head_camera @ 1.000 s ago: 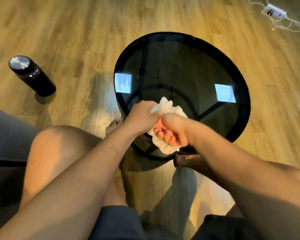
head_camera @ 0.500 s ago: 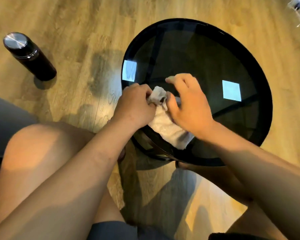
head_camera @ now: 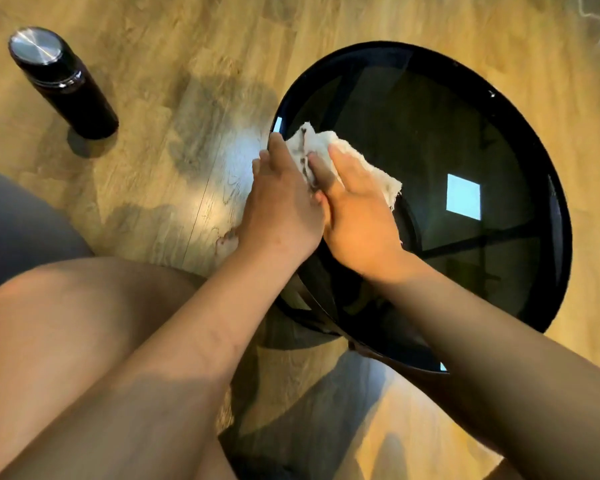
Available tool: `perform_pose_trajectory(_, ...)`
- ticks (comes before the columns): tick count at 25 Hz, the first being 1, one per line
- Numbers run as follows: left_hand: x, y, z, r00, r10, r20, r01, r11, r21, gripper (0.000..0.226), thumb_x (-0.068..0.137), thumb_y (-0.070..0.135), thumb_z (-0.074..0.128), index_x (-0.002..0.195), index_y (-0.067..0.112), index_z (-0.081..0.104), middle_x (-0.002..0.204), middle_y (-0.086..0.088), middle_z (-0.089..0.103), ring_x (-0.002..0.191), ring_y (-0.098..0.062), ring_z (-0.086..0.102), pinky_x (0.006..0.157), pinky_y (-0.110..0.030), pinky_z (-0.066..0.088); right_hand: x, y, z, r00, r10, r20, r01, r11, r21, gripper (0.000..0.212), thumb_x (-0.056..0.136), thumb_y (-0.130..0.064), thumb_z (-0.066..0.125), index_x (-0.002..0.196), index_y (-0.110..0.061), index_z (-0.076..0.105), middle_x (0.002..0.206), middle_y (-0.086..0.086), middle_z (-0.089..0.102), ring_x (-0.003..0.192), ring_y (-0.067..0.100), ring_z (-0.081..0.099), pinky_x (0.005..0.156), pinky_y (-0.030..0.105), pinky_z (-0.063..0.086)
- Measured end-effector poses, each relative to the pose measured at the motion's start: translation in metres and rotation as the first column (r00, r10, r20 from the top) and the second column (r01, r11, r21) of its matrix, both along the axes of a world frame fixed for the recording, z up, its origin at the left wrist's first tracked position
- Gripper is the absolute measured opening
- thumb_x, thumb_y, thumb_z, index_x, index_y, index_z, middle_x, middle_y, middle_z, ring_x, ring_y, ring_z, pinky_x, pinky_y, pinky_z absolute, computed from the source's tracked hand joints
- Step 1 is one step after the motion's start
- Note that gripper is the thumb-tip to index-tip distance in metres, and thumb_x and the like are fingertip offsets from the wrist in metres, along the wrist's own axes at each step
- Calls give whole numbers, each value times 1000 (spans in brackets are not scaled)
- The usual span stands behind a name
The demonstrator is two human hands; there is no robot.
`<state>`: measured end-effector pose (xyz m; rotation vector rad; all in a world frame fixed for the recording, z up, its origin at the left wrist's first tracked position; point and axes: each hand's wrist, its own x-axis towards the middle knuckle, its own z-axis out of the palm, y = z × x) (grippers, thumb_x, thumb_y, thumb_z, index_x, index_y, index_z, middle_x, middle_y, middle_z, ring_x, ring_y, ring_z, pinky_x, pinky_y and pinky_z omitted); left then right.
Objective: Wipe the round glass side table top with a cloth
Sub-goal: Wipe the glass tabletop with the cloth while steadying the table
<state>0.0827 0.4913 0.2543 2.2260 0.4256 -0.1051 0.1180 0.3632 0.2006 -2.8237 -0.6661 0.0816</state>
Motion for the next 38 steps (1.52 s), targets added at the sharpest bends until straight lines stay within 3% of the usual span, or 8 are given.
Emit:
perform_pose_trajectory(4,4,-3,1,998,39,-41,-35,994,105,68,96,8,47,154,7,13,137,-20,48,122,-35,51,93,-36,43,98,26,1,994,-103,-45,103,995,-17,56,101,-32,31,155,-27,19,156,17,28,140,36,32,114,49,27)
perform_pose_trajectory(8,4,-7,-4,1000,-21,-13,24,966,256,60,98,21,47,151,8,22,151,-16,42,133,-33,45,101,-40,39,151,38,14,976,-216,-32,217,976,22,52,98,-26,37,149,-22,29,142,13,43,128,36,41,105,46,35)
perform_pose_trajectory(13,13,-4,-17,999,7,36,-9,998,57,61,103,44,31,154,13,19,161,-16,26,145,-34,28,117,-48,25,19,2,19,997,-47,58,48,999,-15,42,96,-28,44,137,-19,51,139,14,51,122,40,45,98,50,42)
perform_pose_trajectory(17,18,-7,-35,962,-272,-30,264,895,360,67,101,54,16,157,20,2,165,-18,-7,152,-32,-12,120,-56,-7,-136,-81,38,988,-148,-46,148,989,-19,40,93,-32,53,133,-26,56,139,5,53,129,30,46,98,50,48)
perform_pose_trajectory(20,32,3,-46,913,-406,-28,362,778,514,74,96,64,8,157,23,0,165,-17,-8,151,-32,-17,119,-59,-11,-182,-108,44,974,-159,-163,133,978,-160,52,95,-44,45,146,-43,34,156,-2,35,145,26,28,113,49,36)
perform_pose_trajectory(23,36,3,-54,889,-457,-23,389,727,567,81,91,71,1,157,26,-5,165,-17,-7,152,-32,-15,119,-57,-12,-137,-95,31,971,-115,-209,70,975,-211,51,100,-52,22,150,-44,22,163,3,18,149,35,16,117,58,20)
perform_pose_trajectory(29,36,4,-54,897,-437,69,351,798,490,83,89,72,-2,157,24,-3,166,-14,-2,153,-27,-11,122,-53,-7,8,-38,10,989,-111,-101,87,972,-217,59,98,-49,17,155,-38,8,165,14,3,148,46,5,118,61,4)
perform_pose_trajectory(38,36,4,-53,905,-426,-19,363,747,557,80,92,70,4,158,26,3,166,-10,-1,152,-22,-14,122,-47,-9,178,10,9,981,-159,-114,154,987,-54,55,103,-39,29,155,-39,13,166,6,9,151,37,6,120,57,2)
